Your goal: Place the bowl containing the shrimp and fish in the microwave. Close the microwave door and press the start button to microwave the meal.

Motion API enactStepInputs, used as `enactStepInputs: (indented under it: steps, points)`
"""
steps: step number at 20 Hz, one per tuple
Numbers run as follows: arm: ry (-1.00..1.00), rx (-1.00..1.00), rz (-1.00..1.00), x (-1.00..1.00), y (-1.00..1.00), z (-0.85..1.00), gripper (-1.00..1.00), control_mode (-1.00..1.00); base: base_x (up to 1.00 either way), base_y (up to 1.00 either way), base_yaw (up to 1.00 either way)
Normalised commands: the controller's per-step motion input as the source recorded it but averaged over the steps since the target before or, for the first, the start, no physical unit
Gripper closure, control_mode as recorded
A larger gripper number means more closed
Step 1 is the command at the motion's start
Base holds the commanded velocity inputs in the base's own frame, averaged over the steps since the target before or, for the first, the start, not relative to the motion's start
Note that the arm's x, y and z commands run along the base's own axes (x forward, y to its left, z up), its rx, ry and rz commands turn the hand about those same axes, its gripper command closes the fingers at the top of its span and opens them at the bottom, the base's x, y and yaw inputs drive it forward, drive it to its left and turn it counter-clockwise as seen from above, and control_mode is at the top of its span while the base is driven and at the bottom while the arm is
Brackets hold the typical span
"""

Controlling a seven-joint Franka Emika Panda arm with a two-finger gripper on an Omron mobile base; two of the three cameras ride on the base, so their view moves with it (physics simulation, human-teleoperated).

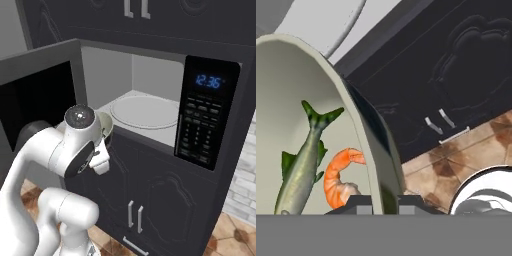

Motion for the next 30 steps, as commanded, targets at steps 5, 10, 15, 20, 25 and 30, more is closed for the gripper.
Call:
enactStepInputs:
  steps: [5, 10, 15, 20, 25, 30]
  points:
    - [-0.03, 0.00, -0.28, 0.02, -0.19, 0.53, 1.00, -1.00, 0.00, 0.00, 0.00]
    - [-0.07, 0.03, -0.24, 0.05, -0.39, 0.47, 1.00, -1.00, 0.00, 0.00, 0.00]
    - [-0.10, 0.06, -0.12, 0.11, -0.21, 0.14, 1.00, -1.00, 0.00, 0.00, 0.00]
    - [-0.07, 0.08, -0.07, 0.43, -0.02, 0.00, 1.00, -1.00, 0.00, 0.00, 0.00]
    - [-0.01, 0.07, -0.06, 0.53, 0.00, 0.00, 1.00, -1.00, 0.00, 0.00, 0.00]
    - [0.00, 0.06, 0.00, 0.52, -0.05, 0.00, 1.00, -1.00, 0.00, 0.00, 0.00]
